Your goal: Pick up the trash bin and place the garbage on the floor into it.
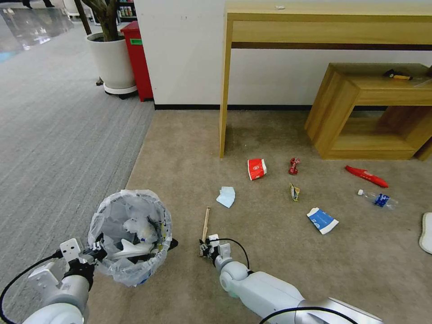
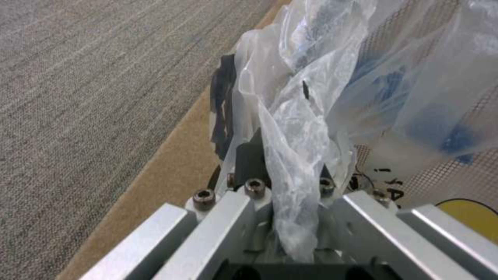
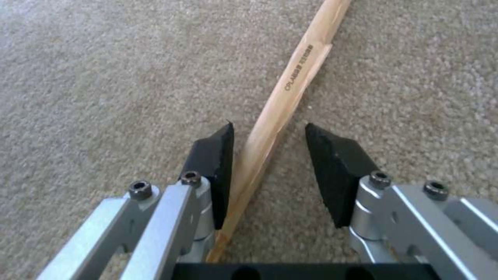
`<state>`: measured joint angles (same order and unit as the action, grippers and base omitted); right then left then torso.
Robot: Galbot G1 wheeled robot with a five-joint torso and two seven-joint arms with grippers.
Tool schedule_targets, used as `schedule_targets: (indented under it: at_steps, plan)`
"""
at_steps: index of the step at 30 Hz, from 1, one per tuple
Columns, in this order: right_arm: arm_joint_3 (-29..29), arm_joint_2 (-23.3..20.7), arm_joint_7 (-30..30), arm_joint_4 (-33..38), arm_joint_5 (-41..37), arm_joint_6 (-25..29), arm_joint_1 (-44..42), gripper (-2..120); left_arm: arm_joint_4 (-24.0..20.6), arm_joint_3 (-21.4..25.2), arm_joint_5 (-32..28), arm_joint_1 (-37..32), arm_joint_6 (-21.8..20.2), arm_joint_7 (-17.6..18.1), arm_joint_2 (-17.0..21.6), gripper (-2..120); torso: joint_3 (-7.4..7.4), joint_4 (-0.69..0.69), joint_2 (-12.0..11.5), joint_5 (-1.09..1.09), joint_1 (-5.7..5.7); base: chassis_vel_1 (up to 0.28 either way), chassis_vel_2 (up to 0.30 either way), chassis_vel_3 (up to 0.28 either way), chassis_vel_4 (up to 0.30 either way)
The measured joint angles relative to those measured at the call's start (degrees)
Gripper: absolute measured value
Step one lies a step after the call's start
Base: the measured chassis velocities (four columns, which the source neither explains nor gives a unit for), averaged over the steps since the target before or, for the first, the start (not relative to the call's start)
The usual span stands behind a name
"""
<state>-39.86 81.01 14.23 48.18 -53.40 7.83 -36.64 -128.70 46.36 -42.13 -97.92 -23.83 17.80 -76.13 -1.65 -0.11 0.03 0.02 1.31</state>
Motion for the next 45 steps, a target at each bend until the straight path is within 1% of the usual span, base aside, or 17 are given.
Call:
schedule_targets:
  at_steps: [6, 10, 11, 12, 14, 22, 27, 29, 30, 32, 33, 35, 36, 43, 45]
  plan:
    - [-0.2, -0.1, 0.0, 0.1, 0.0, 0.0, 0.0, 36, 0.1, -0.3, 0.2, 0.3, 0.3, 0.0, -0.2, 0, 0.0, 0.0, 0.0, 0.0, 0.0, 0.0, 0.0, 0.0, 0.0]
    - [-0.2, 0.1, 0.0, -0.9, 0.2, 0.0, -0.1, 29, 0.3, -0.5, 0.2, 0.5, 0.3, -0.1, -0.2, 0, 0.0, 0.0, 0.0, 0.0, 0.0, 0.0, 0.0, 0.0, 0.0]
    - [-0.2, 0.1, 0.0, -0.9, 0.2, 0.0, -0.1, 29, 0.3, -0.5, 0.2, 0.5, 0.3, -0.1, -0.2, 0, 0.0, 0.0, 0.0, 0.0, 0.0, 0.0, 0.0, 0.0, 0.0]
    - [-0.1, 0.4, 0.0, -1.4, 0.3, 0.0, -0.2, 22, 0.4, -0.6, 0.2, 0.7, 0.3, -0.1, -0.1, 0, 0.0, 0.0, 0.0, 0.0, 0.0, 0.0, 0.0, 0.0, 0.0]
    - [-0.1, 0.6, -0.2, -2.1, 0.8, 0.2, -0.4, 16, 0.6, -0.7, 0.2, 1.0, 0.3, -0.1, 0.0, 0, 0.01, 0.0, 0.0, 0.01, 0.0, 0.0, 0.0, 0.0, 0.0]
    - [0.0, 0.7, -0.5, -2.9, 1.6, 0.6, -0.6, 15, 1.2, -1.2, 0.1, 1.6, 0.5, -0.1, 0.0, 0, 0.01, 0.01, 0.0, 0.01, 0.0, 0.0, 0.0, 0.0, 0.0]
    - [0.1, 0.4, -0.5, -2.6, 1.9, 0.8, -0.7, 11, 1.5, -1.4, 0.1, 1.9, 0.5, -0.1, 0.0, 0, 0.0, 0.01, 0.0, 0.02, -0.01, 0.0, 0.0, 0.0, 0.0]
    - [0.4, -0.5, -0.5, -1.2, 1.8, 0.8, -0.7, 7, 2.1, -1.5, 0.2, 2.0, 0.5, -0.1, 0.2, 0, -0.01, 0.01, 0.0, 0.01, 0.0, 0.0, 0.0, 0.0, 0.0]
    - [0.4, -0.5, -0.5, -1.2, 1.8, 0.8, -0.7, 7, 2.1, -1.5, 0.2, 2.0, 0.5, -0.1, 0.2, 0, -0.01, 0.01, 0.0, 0.01, 0.0, 0.0, 0.0, 0.0, 0.0]
    - [0.6, -2.4, -0.6, 2.1, 1.3, 1.2, -0.7, 5, 3.1, -1.4, 0.3, 2.2, 0.4, -0.1, 0.6, 0, -0.01, -0.01, 0.0, -0.03, 0.0, 0.0, 0.0, 0.0, 0.0]
    - [0.7, -3.4, -0.8, 4.0, 1.4, 1.6, -0.7, 3, 3.6, -1.4, 0.5, 2.2, 0.4, -0.1, 0.8, 0, -0.01, -0.01, 0.0, -0.01, 0.0, 0.0, 0.0, 0.0, 0.0]
    - [0.7, -3.8, -0.9, 4.8, 1.5, 1.7, -0.6, 2, 3.9, -1.4, 0.6, 2.3, 0.4, -0.1, 0.9, 0, -0.01, -0.01, 0.0, 0.0, 0.0, 0.0, 0.0, 0.0, 0.0]
    - [0.8, -4.7, -1.0, 6.3, 1.7, 2.0, -0.5, 0, 4.4, -1.3, 0.8, 2.3, 0.4, -0.1, 0.9, 0, -0.01, 0.0, 0.0, -0.01, 0.0, 0.0, 0.0, 0.0, 0.0]
    - [1.4, -7.5, -1.4, 10.6, 3.3, 3.6, 0.0, 0, 6.3, -1.3, 1.1, 2.9, 0.4, -0.1, 1.0, 0, -0.01, 0.0, 0.0, 0.0, 0.0, 0.0, 0.0, 0.0, 0.0]
    - [1.8, -8.9, -1.7, 12.4, 4.3, 4.7, 0.4, 0, 7.1, -1.3, 1.1, 3.2, 0.2, -0.1, 1.3, 0, -0.01, 0.0, 0.0, 0.0, 0.0, 0.0, 0.0, 0.0, 0.0]
